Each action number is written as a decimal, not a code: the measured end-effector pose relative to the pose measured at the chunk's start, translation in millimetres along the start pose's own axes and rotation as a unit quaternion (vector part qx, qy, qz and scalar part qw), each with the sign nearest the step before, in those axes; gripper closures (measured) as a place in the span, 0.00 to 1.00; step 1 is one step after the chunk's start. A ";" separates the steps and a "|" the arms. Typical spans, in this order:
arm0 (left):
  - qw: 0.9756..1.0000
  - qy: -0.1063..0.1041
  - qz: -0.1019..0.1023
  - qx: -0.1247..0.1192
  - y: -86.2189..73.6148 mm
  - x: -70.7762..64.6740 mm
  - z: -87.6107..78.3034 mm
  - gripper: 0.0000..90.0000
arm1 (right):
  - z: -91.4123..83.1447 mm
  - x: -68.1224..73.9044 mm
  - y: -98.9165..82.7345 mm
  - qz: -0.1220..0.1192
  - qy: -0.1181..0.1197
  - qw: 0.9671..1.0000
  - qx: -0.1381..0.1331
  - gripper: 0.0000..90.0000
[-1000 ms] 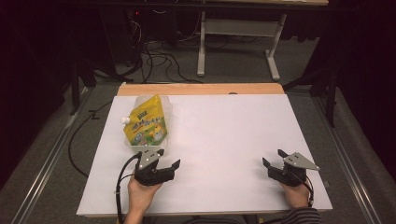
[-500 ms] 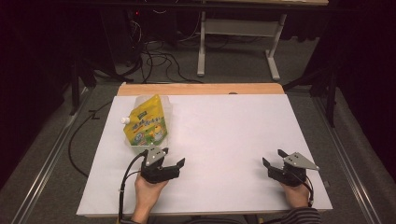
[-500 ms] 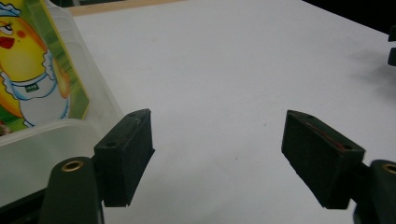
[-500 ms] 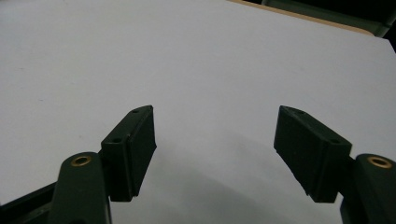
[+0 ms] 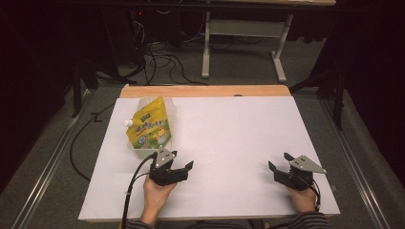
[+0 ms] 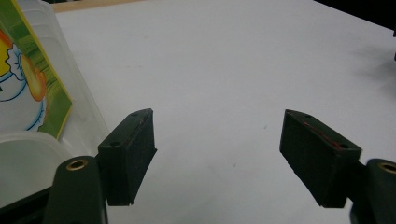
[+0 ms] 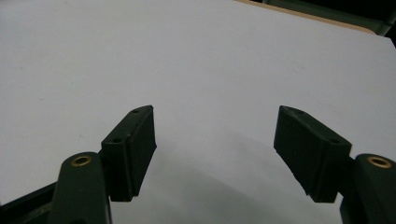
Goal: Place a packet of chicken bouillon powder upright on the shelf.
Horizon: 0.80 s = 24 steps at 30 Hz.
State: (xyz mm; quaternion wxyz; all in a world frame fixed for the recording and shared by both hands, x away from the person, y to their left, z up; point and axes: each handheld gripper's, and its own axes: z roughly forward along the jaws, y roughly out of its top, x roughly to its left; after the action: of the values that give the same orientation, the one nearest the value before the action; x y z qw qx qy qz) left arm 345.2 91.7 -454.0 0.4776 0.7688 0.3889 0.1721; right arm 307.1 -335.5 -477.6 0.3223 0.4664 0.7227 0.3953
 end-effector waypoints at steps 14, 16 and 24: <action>1.000 -0.003 -0.005 0.006 -2.2 1.0 18.2 0.30 | -0.2 0.0 -0.1 0.002 0.000 1.000 -0.001 0.33; 1.000 -0.001 -0.007 0.002 -2.1 1.7 18.7 0.30 | 0.1 -0.2 0.0 0.000 0.000 1.000 0.000 0.33; 1.000 0.012 -0.004 -0.007 -3.5 2.8 24.4 0.31 | -0.1 0.0 -0.1 0.001 -0.001 1.000 -0.001 0.33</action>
State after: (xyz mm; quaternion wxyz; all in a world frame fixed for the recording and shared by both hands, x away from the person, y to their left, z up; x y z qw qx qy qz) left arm 361.0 80.1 -469.2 0.4791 0.7616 0.3967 0.1818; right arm 307.0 -335.5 -477.6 0.3229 0.4668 0.7218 0.3960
